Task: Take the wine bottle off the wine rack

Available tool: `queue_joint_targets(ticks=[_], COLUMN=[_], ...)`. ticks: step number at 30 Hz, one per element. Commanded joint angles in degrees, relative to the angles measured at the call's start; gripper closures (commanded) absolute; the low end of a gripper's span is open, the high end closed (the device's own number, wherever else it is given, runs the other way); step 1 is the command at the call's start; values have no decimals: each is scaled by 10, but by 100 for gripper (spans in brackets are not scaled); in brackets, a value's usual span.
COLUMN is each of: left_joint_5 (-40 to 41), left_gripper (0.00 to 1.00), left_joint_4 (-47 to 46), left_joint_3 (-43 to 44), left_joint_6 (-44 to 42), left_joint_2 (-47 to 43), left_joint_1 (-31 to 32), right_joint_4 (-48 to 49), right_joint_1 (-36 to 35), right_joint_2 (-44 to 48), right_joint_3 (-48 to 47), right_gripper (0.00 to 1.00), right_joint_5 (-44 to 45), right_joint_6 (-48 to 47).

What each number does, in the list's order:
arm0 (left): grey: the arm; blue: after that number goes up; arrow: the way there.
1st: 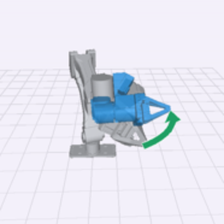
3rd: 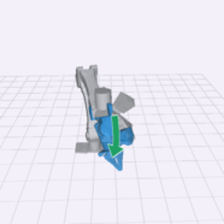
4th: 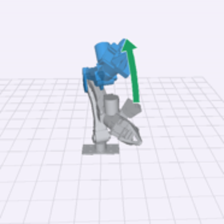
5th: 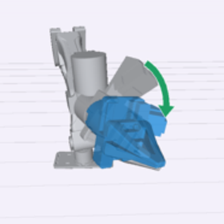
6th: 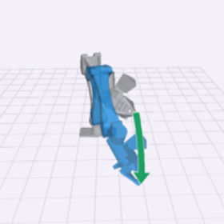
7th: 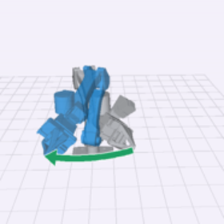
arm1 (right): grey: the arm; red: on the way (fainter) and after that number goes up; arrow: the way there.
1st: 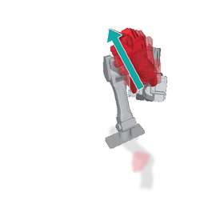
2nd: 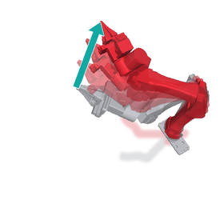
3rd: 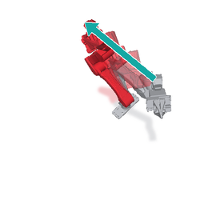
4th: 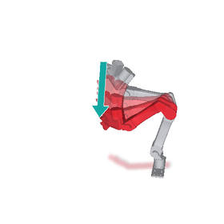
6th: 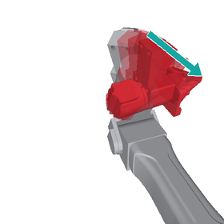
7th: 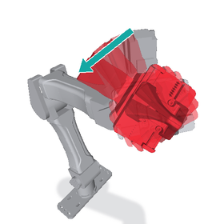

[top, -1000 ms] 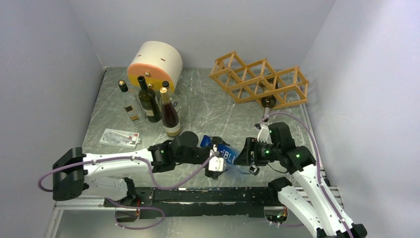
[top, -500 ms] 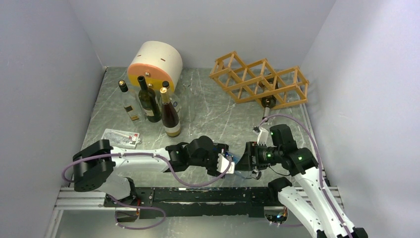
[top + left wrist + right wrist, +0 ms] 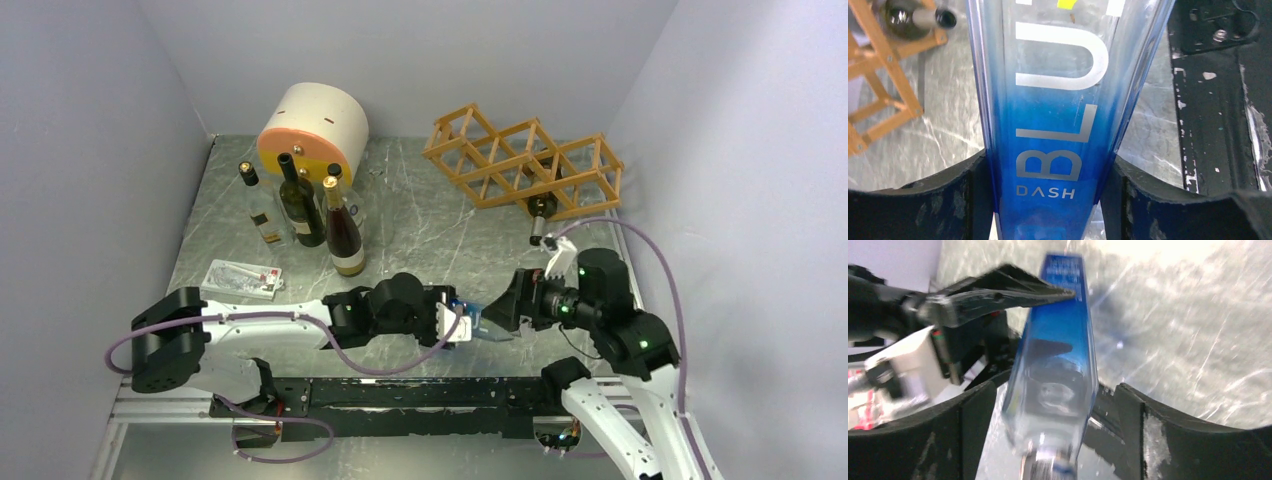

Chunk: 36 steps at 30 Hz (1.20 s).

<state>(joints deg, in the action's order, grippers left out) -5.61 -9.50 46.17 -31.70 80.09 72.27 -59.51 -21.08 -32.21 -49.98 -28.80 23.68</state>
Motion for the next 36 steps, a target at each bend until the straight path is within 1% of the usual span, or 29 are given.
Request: queue_joint_targets(ticks=[1,2,6,10,14,17,19,22,26,28,32,34,36], left_joint_5=[56,58,67,104,136,143,144,148,135,122,112,113,114], left_gripper=[93,93,93,93,93,93,93,93,93,93,93,93,93], left_joint_4=[-66,-65,-60,-52,-24,-11,-10,7,27,34,48,52,53], left_joint_3=[13,17,32,42,61,69,70,81,98,104,114,117,116], left_joint_6=[97,112,167,198,206,208,212,223,243,253,260,260,259], left_joint_2=[-50,-55,-68,-81,-77,-77,-78,-72,-65,-61,-55,-54,-57], left_joint_1=[-28,-34,-52,-58,-64,-69,-73,-83,-100,-108,-116,-116,-116], right_joint_4=[64,75,134,171,259,305,320,343,353,359,361,359,366], right_joint_1=[2,2,2,2,1,1,1,-5,-37,-75,-176,-197,-200], right_joint_2=[20,20,14,-12,-45,-67,-86,-103,-121,-136,-178,-195,-205], right_joint_3=[-57,-65,-71,-71,-46,-16,-10,1,10,11,-3,-14,-17], right_gripper=[3,1,0,0,0,0,2,8,14,15,15,13,12], right_joint_5=[100,109,117,137,83,82,77,75,116,154,255,285,304], right_joint_6=[44,50,67,82,113,135,138,147,151,153,151,144,140])
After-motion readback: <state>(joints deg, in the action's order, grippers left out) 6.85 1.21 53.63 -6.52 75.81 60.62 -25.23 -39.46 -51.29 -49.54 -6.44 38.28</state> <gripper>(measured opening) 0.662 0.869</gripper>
